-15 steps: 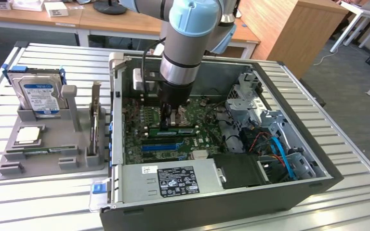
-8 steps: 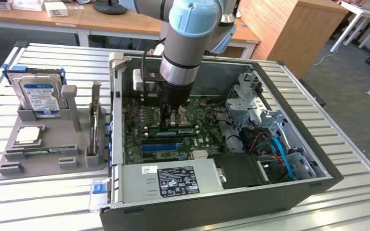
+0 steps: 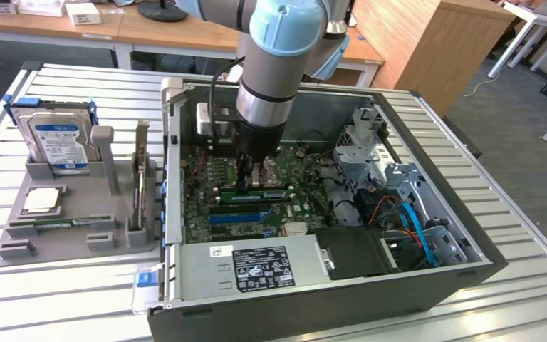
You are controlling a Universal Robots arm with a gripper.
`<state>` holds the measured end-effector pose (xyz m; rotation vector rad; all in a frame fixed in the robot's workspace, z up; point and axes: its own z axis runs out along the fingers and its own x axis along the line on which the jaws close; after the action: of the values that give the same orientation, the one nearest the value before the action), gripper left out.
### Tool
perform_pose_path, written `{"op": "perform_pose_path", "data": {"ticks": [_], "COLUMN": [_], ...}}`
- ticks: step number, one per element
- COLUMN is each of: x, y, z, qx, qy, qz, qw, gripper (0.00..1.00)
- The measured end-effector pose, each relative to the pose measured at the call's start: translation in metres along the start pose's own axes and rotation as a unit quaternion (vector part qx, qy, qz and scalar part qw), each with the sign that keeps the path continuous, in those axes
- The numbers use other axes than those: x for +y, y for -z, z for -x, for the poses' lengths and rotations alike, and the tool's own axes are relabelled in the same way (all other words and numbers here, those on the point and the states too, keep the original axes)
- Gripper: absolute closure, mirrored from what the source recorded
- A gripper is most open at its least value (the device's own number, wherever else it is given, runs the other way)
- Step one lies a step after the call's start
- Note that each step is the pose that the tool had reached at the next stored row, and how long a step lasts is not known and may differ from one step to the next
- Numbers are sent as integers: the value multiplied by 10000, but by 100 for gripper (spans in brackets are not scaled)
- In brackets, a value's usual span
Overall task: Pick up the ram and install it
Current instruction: 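Press down the ram until it locks into place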
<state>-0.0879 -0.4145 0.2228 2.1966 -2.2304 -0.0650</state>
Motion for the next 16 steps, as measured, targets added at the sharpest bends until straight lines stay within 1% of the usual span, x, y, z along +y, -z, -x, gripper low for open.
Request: {"op": "perform_pose_path", "data": {"ticks": [11, 13, 16], "x": [-1, -2, 2], "y": [-12, -1, 60], "z": [0, 2, 2], "qx": [-1, -9, -1], "qy": [0, 1, 1], "qz": [0, -7, -1], "qw": [10000, 10000, 10000], "gripper": [89, 89, 89]}}
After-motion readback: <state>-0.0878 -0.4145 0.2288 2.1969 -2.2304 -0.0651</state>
